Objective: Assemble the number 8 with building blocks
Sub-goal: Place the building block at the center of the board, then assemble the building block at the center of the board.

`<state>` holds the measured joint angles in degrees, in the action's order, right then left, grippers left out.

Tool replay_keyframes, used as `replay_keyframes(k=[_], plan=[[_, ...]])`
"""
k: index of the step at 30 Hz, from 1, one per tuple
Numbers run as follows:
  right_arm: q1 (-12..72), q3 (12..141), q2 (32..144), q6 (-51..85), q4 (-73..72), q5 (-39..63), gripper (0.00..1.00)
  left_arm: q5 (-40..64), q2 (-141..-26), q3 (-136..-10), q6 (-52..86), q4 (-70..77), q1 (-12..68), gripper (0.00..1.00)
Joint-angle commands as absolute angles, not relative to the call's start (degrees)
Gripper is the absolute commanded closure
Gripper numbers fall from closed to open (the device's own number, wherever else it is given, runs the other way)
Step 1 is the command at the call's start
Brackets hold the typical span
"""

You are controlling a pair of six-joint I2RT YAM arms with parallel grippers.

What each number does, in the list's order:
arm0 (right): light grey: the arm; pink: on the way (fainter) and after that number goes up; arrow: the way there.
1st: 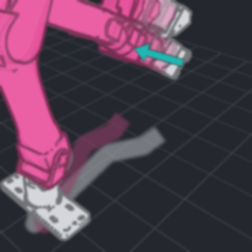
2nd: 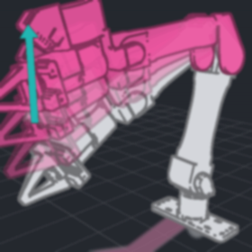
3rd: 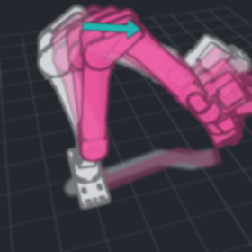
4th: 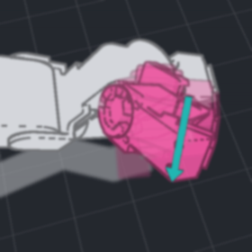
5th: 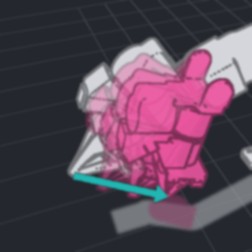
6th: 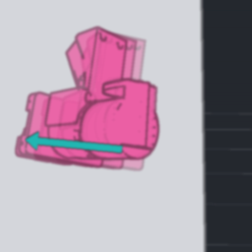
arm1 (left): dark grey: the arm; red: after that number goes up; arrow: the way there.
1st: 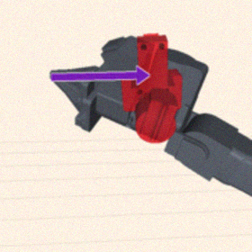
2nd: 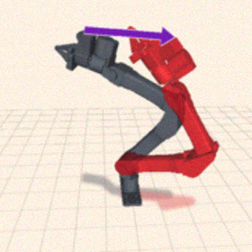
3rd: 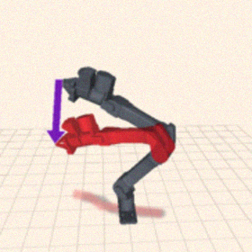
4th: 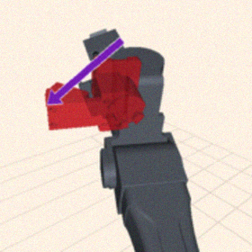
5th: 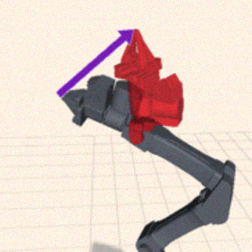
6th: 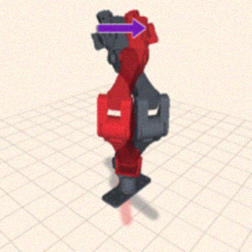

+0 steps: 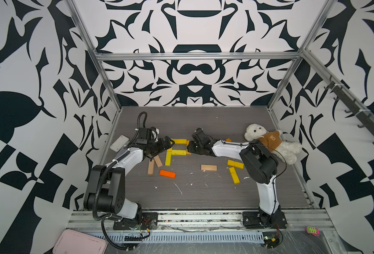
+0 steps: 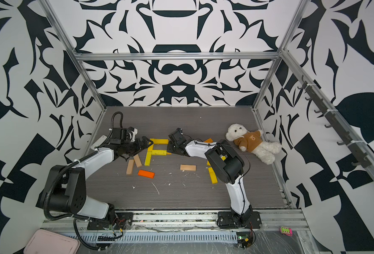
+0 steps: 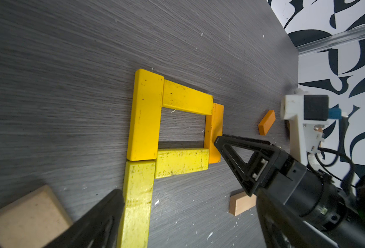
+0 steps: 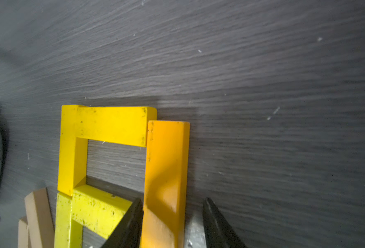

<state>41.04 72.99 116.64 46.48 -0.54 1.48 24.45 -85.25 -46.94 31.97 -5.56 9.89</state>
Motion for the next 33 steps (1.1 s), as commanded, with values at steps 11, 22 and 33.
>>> replay_keyframes(k=[11,22,33], plan=[[40.34,62.86,108.14,41.26,-13.44,8.95,0.48,24.31,-84.43,-45.62,31.34,-6.62,10.08,0.01],[41.38,64.68,106.68,31.44,-0.17,5.88,0.68,23.38,-82.73,-44.66,30.53,-8.44,10.02,0.01],[44.68,68.48,109.96,28.43,5.03,2.73,0.67,23.51,-83.28,-44.65,30.46,-8.4,10.02,0.01]])
